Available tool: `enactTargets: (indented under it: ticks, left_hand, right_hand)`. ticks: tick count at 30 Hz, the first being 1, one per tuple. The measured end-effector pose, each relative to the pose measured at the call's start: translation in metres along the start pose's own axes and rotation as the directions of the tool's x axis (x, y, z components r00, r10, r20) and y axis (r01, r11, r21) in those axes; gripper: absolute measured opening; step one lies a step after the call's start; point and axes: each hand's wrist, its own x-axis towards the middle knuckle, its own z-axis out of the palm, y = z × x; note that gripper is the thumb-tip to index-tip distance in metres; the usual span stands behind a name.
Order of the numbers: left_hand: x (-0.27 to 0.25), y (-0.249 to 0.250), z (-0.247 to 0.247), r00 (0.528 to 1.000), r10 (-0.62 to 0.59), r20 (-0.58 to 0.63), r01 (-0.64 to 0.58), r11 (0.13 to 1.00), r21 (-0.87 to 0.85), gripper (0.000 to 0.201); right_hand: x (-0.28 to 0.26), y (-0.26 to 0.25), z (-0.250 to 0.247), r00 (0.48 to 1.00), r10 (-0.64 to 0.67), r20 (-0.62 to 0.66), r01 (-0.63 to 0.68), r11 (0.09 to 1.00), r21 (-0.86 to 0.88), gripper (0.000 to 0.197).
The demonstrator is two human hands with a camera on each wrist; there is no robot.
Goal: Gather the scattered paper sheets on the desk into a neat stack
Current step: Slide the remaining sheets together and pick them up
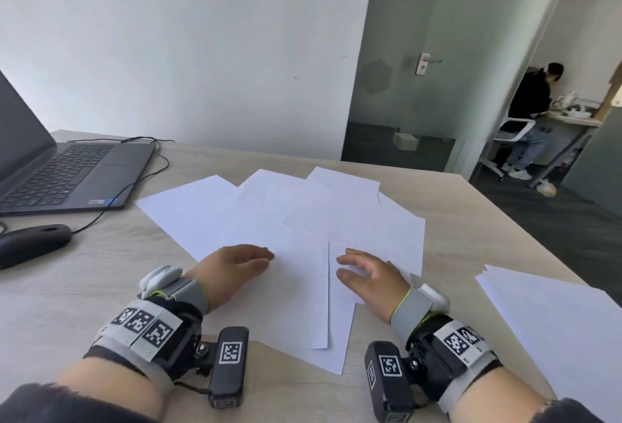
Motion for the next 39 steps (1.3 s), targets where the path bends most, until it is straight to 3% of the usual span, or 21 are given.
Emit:
enactTargets:
  ticks: [2,4,6,10,13,17,22,26,28,30,33,35,37,39]
  left_hand:
    - [-0.001,0.0,-0.003,0.99,-0.045,-0.132,0.046,0.999,0.01,0.011]
    - [0.0,-0.004,-0.009,0.958,-0.109,-0.266,0.142,0.984,0.109,0.027]
    - [-0.001,-0.005,-0.017,0.933,-0.175,-0.313,0.259,0.933,0.25,0.053]
    - [-0.003,-0.005,-0.023,0.926,-0.291,-0.241,0.372,0.818,0.439,0.081]
    - [-0.004,0.001,-0.016,0.933,-0.303,-0.193,0.359,0.775,0.52,0.083]
    - [-0.004,0.011,-0.008,0.933,-0.295,-0.206,0.36,0.783,0.507,0.077]
    - [-0.006,0.025,0.002,0.935,-0.298,-0.19,0.353,0.771,0.53,0.077]
    - [-0.007,0.037,0.014,0.94,-0.284,-0.189,0.341,0.771,0.537,0.076]
    - [-0.008,0.04,0.017,0.942,-0.283,-0.181,0.336,0.775,0.536,0.077]
    - [-0.008,0.042,0.018,0.938,-0.293,-0.187,0.347,0.77,0.535,0.08]
    - [-0.01,0.042,0.013,0.918,-0.341,-0.201,0.395,0.752,0.528,0.096]
    - [-0.011,0.044,0.009,0.903,-0.379,-0.201,0.423,0.711,0.561,0.116]
    - [-0.004,0.038,0.005,0.887,-0.41,-0.212,0.448,0.655,0.608,0.142]
    - [0.004,0.031,0.002,0.875,-0.425,-0.232,0.469,0.627,0.622,0.152]
  right_hand:
    - [0.0,0.003,-0.003,0.995,0.003,-0.102,0.004,0.998,0.065,0.026]
    - [0.001,0.007,-0.011,0.984,0.032,-0.178,-0.05,0.994,-0.1,0.031]
    - [0.002,0.016,-0.02,0.975,0.107,-0.197,-0.156,0.956,-0.25,0.046]
    - [0.007,0.028,-0.028,0.962,0.233,-0.145,-0.273,0.86,-0.431,0.061]
    - [0.002,0.018,-0.029,0.981,0.139,-0.136,-0.185,0.879,-0.44,0.051]
    - [-0.004,0.01,-0.029,0.994,0.051,-0.1,-0.083,0.935,-0.345,0.045]
    - [-0.006,0.007,-0.036,0.988,0.156,0.008,-0.131,0.858,-0.496,0.061]
    - [-0.02,-0.011,-0.024,0.994,-0.015,0.11,0.052,0.941,-0.333,0.052]
    - [-0.023,-0.015,-0.022,0.993,-0.055,0.101,0.084,0.951,-0.299,0.048]
    - [-0.018,-0.006,-0.031,0.999,-0.014,0.034,0.025,0.934,-0.357,0.05]
    - [-0.005,0.017,-0.048,0.982,0.187,-0.036,-0.184,0.886,-0.426,0.059]
    - [0.0,0.024,-0.05,0.968,0.249,-0.037,-0.237,0.856,-0.459,0.062]
    - [-0.004,0.016,-0.046,0.979,0.202,-0.003,-0.179,0.862,-0.475,0.058]
    - [-0.01,0.005,-0.04,0.995,0.101,0.023,-0.081,0.897,-0.435,0.054]
